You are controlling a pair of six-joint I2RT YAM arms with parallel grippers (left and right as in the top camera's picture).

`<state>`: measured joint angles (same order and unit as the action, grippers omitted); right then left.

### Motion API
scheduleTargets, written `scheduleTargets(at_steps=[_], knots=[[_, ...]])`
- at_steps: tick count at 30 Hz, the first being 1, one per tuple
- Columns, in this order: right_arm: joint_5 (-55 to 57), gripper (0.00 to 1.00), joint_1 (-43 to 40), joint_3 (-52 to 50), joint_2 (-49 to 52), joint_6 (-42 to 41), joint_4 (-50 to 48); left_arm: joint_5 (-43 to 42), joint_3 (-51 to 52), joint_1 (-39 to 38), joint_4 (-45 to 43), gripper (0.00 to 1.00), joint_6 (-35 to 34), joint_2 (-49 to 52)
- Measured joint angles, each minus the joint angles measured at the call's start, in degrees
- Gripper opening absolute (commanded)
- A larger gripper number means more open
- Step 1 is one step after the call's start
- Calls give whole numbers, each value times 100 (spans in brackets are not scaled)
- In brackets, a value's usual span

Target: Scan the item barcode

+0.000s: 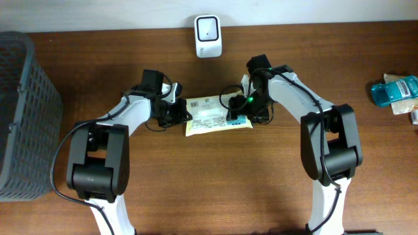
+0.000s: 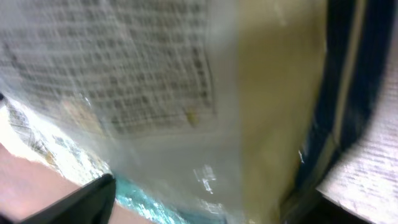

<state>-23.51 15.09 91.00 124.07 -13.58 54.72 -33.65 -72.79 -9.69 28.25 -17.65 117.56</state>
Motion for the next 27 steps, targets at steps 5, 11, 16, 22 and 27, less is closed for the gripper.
scheduleTargets(at_steps=[5, 11, 16, 22, 27], knots=[[68, 99, -205, 688, 0, 138, 1014, 221, -299, 229, 645, 0, 50, -22], [356, 99, -656, 2173, -15, 439, 2262, 1547, -778, 437, 1222, 0, 376, -756], [422, 99, -741, 2439, -17, 525, 2422, 3014, -1025, 420, 1279, 0, 933, -1849], [511, 99, -739, 2439, -15, 588, 2437, 4905, -1311, 422, 1290, 0, 1757, -2741], [549, 99, -739, 2439, -15, 603, 2437, 5563, -1384, 365, 1615, 0, 2435, -2918]])
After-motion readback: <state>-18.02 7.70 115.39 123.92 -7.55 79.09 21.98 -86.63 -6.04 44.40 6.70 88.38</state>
